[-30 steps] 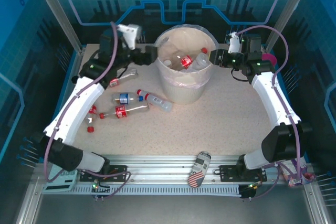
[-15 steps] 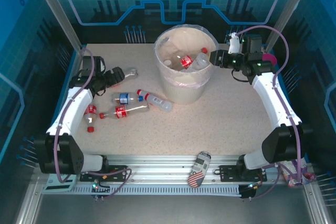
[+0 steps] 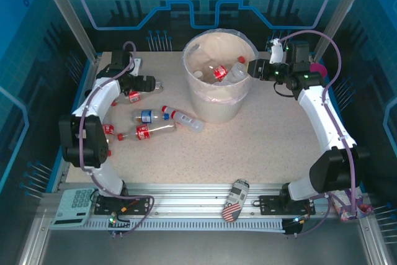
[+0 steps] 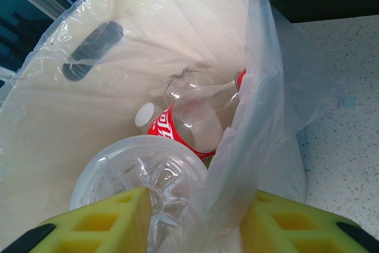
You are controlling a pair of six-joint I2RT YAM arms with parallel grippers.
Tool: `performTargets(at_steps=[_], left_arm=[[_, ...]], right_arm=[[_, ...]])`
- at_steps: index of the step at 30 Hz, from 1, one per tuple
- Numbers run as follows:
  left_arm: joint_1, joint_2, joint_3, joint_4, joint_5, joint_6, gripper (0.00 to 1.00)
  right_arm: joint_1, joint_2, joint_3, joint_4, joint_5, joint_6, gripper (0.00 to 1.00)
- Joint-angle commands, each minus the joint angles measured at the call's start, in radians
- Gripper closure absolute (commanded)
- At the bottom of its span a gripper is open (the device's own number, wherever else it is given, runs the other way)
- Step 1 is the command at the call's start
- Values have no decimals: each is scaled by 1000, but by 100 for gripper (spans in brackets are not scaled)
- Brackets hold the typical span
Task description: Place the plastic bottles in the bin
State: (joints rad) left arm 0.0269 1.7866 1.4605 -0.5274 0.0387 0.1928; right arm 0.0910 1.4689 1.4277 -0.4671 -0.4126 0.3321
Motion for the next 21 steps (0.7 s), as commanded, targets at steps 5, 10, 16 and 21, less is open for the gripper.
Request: performTargets(at_steps=[5,10,16,21], left_arm=[[10,200,222,-132,28,238,1],[19,306,304,-194,45,252,1],[18,375,319,-209,24,245,1],[16,453,387,-259,-15,219,2]], right_arm=[[11,5,-31,-87,-22,-26,57],[9,7,-33,-81,-22,-18,57],[10,11,-30,-80,-20,-18,57],[11,16,-23,-82,-23,-16,57]])
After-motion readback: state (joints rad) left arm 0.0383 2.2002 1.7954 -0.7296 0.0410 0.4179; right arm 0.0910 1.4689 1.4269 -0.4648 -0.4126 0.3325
